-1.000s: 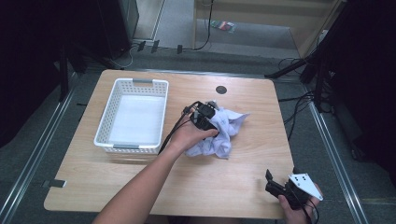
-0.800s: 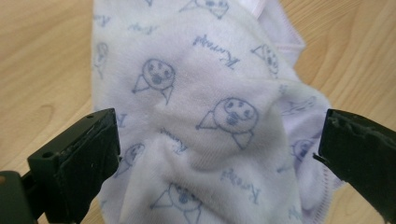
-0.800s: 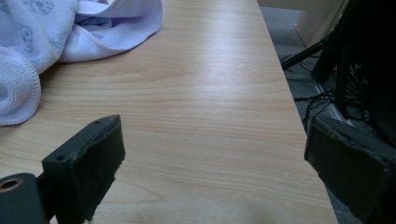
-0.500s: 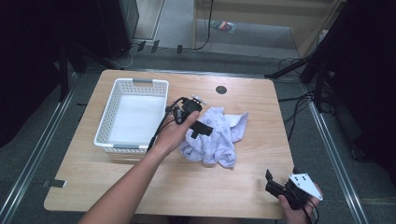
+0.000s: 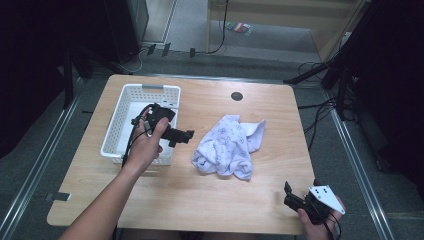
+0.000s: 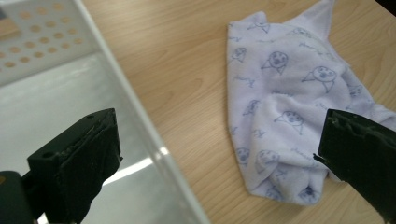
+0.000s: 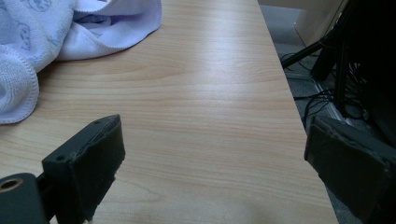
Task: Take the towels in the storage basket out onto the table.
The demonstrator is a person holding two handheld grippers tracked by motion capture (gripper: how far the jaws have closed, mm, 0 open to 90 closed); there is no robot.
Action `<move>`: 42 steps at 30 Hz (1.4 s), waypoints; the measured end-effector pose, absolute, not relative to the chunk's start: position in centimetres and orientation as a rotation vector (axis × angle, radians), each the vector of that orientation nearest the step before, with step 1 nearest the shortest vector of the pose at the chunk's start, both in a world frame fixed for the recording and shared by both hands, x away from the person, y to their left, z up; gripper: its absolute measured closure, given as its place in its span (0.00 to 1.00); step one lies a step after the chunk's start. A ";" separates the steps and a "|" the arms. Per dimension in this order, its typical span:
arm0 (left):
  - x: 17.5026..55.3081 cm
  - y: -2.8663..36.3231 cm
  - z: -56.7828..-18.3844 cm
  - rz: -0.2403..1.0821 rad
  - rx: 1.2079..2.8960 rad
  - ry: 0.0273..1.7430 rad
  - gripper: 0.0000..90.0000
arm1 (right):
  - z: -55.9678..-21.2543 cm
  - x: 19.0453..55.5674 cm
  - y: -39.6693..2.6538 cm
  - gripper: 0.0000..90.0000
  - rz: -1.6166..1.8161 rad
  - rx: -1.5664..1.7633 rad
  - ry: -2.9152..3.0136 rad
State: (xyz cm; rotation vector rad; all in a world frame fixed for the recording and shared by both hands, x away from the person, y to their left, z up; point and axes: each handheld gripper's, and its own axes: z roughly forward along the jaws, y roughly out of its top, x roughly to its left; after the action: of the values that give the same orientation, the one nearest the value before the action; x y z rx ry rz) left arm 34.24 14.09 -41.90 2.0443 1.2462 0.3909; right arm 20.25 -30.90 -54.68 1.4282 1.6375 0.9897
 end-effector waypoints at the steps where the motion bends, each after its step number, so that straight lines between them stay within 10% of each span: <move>1: 34.0 14.6 -41.9 0.405 2.039 1.248 0.00 | -54.7 20.3 -30.9 0.06 0.990 1.429 1.637; 42: 23.0 30.9 -46.9 0.695 1.681 1.340 0.00 | -54.7 20.3 -30.9 0.06 0.983 1.439 1.642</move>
State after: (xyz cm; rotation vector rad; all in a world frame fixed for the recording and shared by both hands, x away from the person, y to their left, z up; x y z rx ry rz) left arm 22.96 30.90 -46.95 1.6814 1.3405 0.6946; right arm 20.33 -30.92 -54.67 1.4385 1.6419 0.9830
